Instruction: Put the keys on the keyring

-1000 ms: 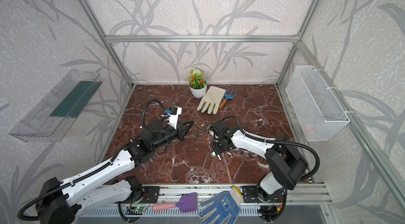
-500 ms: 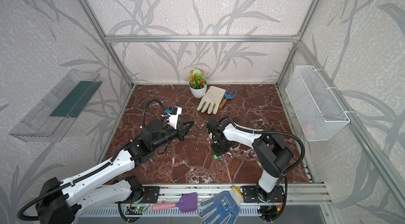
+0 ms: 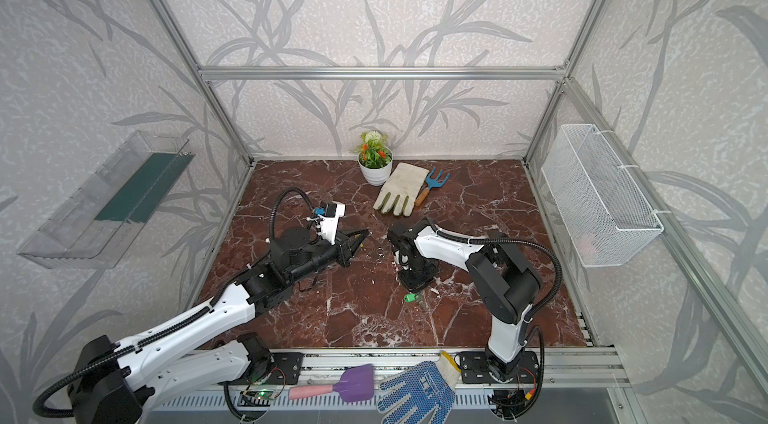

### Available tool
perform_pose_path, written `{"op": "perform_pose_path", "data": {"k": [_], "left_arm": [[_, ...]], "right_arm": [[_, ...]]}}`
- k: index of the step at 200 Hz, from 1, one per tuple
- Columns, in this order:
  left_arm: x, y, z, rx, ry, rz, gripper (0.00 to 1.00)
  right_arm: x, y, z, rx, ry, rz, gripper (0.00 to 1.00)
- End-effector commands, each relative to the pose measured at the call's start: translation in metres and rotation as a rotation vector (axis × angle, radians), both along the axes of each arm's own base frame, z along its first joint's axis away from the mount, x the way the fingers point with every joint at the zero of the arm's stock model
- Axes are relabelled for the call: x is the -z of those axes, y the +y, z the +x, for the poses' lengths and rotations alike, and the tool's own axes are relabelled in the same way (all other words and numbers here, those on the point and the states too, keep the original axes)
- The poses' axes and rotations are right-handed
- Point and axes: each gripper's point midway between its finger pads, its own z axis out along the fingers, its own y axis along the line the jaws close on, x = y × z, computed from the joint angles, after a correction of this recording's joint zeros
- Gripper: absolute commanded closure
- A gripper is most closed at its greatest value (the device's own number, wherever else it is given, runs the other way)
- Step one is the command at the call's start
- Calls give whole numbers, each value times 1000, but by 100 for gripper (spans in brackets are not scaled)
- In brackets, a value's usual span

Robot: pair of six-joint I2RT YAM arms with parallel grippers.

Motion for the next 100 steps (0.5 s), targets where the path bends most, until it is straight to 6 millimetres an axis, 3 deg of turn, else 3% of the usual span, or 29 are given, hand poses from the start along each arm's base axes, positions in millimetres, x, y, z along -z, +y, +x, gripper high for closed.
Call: {"op": "perform_pose_path", "data": {"k": [1, 32, 100], "left_arm": [[-7, -2, -2, 10, -15, -28, 100], [-7, -2, -2, 11, -15, -28, 100], [-7, -2, -1, 6, -15, -26, 100]], "right_arm": [[-21, 5, 2, 45, -53, 99, 77], [-30, 3, 8, 105, -157, 176, 70], [-22, 2, 2, 178, -254, 217, 65]]}}
